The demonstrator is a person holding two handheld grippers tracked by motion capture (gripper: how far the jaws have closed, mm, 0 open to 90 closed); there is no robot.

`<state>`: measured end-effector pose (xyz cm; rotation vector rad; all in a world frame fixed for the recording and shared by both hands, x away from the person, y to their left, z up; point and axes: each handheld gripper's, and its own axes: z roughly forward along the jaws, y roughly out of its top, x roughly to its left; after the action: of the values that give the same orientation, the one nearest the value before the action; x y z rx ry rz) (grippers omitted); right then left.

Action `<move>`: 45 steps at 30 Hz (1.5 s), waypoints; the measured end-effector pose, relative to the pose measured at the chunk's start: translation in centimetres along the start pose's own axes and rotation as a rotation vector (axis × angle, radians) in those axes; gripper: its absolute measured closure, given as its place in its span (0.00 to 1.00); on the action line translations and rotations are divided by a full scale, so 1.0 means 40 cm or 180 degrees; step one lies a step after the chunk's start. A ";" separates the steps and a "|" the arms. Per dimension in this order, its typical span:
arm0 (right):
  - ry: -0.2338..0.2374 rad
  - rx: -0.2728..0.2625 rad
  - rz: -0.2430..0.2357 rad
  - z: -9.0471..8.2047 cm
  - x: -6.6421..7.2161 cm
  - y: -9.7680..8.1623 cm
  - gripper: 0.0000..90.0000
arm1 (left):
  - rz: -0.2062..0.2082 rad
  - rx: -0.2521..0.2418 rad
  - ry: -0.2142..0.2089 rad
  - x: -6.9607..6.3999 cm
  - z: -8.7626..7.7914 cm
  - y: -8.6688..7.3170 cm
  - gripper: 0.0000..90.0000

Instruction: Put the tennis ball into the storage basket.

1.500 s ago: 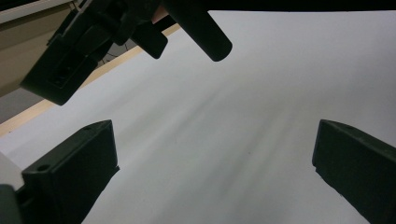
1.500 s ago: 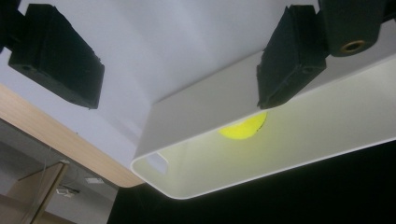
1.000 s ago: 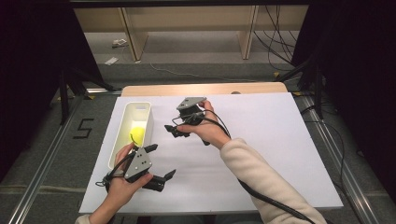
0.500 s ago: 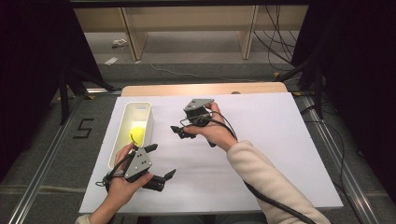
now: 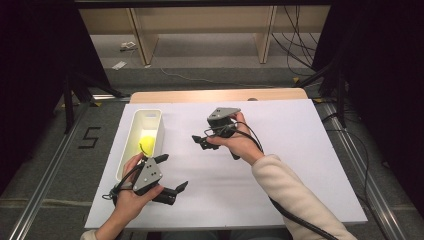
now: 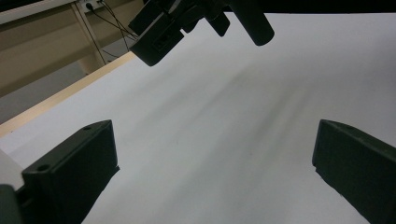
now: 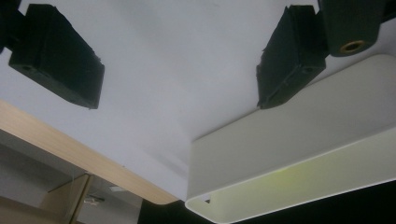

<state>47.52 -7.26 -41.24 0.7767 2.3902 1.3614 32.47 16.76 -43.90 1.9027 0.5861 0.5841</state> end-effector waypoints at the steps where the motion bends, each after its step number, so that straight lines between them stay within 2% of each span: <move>1: -0.0002 0.0006 0.0006 -0.004 -0.003 -0.002 0.18 | 0.0000 0.0002 0.0001 0.000 0.000 0.000 0.00; 18: -0.0146 -0.0059 0.0065 -0.073 -0.040 -0.038 0.18 | 0.0007 0.0002 -0.0007 -0.001 0.001 0.001 0.00; 45: -0.0352 -0.0093 0.0269 -0.166 -0.092 -0.122 0.18 | 0.0010 0.0006 0.0002 -0.001 0.001 0.000 0.00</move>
<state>45.78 -16.07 -42.08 0.9295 2.2716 1.3448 32.46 16.70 -43.91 1.9055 0.5845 0.5864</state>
